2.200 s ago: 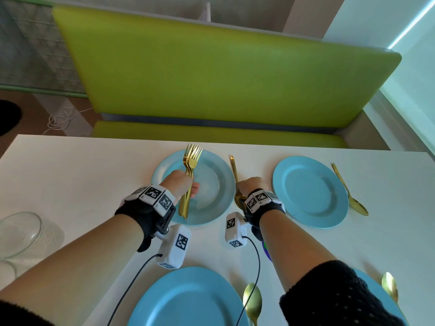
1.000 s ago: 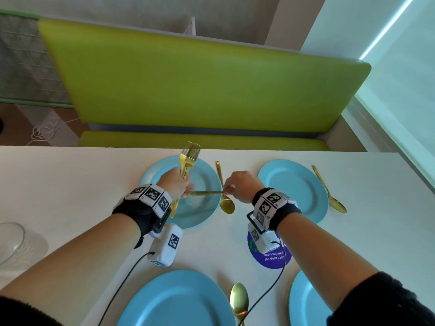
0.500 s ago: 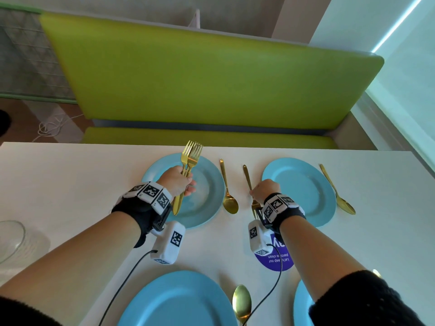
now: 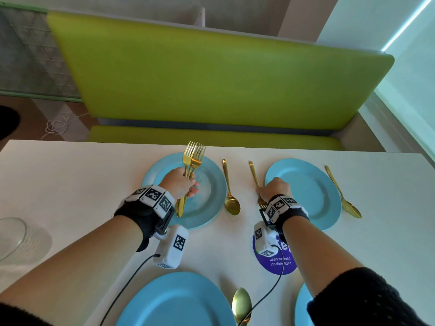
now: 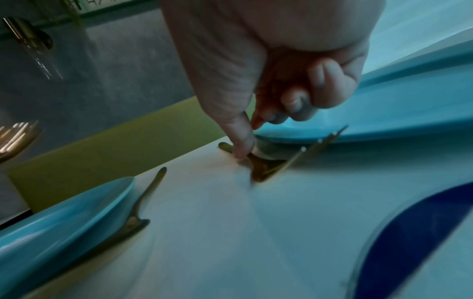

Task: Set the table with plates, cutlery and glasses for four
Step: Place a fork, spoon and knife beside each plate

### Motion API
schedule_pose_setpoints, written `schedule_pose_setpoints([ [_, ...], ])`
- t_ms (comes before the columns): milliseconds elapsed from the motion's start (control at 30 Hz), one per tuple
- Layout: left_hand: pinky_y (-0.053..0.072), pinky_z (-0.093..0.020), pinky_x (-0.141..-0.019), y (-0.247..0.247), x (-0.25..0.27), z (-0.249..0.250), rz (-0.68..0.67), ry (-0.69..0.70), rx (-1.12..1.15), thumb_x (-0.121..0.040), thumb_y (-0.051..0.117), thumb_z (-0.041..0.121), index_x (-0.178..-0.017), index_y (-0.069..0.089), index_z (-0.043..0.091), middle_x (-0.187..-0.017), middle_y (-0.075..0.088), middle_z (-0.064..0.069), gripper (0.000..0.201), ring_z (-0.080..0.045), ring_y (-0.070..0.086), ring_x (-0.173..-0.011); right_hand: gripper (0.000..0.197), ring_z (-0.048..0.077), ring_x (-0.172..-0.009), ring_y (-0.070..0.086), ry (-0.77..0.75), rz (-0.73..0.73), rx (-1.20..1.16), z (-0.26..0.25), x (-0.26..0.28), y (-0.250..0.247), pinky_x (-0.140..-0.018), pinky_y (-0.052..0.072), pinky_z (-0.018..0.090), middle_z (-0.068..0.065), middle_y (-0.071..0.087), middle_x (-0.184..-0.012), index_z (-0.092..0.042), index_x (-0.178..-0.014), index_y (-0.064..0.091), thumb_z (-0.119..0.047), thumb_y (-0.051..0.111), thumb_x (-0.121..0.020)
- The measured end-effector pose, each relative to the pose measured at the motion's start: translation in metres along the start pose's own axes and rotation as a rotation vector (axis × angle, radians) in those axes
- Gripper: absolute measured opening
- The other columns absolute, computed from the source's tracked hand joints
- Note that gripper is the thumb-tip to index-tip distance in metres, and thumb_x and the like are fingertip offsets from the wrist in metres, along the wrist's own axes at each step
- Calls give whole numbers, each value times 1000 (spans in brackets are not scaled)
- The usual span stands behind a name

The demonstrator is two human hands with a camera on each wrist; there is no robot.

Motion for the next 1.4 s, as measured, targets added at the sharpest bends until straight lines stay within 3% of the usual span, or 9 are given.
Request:
schedule_pose_setpoints([
  [167,47,-22,-57,2,2,-4,11,-19,3,-97,41,0,-79,48,14,-80,59,-6,24,-16,61,-67,25,20,-55,54,-11,-2,-35,2,-4,-4,-46,40,22,2,51,-58,-9,-65,49,-19,61,-84],
  [300,48,-23,-58,4,4,-7,28,-27,9,-97,42,1,-79,49,14,-80,59,-6,23,-17,61,-68,11,26,-68,59,-16,-5,-49,0,-5,-1,-61,49,28,5,55,-65,-6,-83,59,-17,58,-85],
  [467,49,-23,-59,5,11,-9,36,-40,41,-96,42,1,-80,50,13,-80,59,-7,22,-17,62,-69,15,26,-71,65,-22,-19,-72,1,-6,0,-64,54,30,8,63,-76,-8,-72,55,-17,59,-84],
  [633,52,-18,-48,-2,26,-10,10,-55,56,-94,46,-2,-78,52,10,-74,54,-10,21,-19,59,-63,27,30,-96,66,-126,-39,-14,-14,13,-9,-75,53,34,13,68,-103,-4,-103,60,-27,59,-87],
  [733,52,-25,-54,-7,37,-7,-49,-22,30,-91,48,-7,-75,52,8,-71,54,-13,21,-22,56,-61,42,30,-112,59,-320,-32,83,-39,45,-14,-91,49,34,12,65,-117,-4,-121,56,-33,56,-91],
  [900,53,-22,-46,-23,59,-7,-121,-8,15,-86,56,-9,-78,48,9,-70,57,-16,21,-24,57,-58,21,23,-105,61,-617,-51,1,-77,127,-6,-88,46,28,6,67,-109,-17,-104,68,-27,63,-86],
  [1000,48,-35,-66,-40,77,-15,-220,40,-110,-84,59,-7,-80,50,9,-64,60,-14,19,-28,56,-66,21,22,-106,61,-746,-53,67,-95,182,9,-90,48,32,5,63,-111,-19,-106,68,-24,63,-87],
  [1300,46,-27,-50,-114,114,-39,-339,97,-261,-86,57,-5,-82,48,8,-69,62,-16,17,-23,59,-58,27,23,-110,56,-864,-87,327,-130,280,48,-89,48,36,5,55,-117,-23,-111,69,-34,52,-93],
  [1400,52,-27,-58,-128,119,-44,-354,93,-296,-88,55,-3,-83,49,9,-74,63,-14,15,-21,63,-64,27,25,-110,54,-868,-95,365,-142,290,59,-87,48,35,7,54,-117,-22,-110,70,-32,51,-94],
])
Point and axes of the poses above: each hand's wrist, its own x-axis away from the middle knuckle, its own y-axis out of the palm, z = x × y, the point moved 4 cm from there along -x, towards the middle knuckle
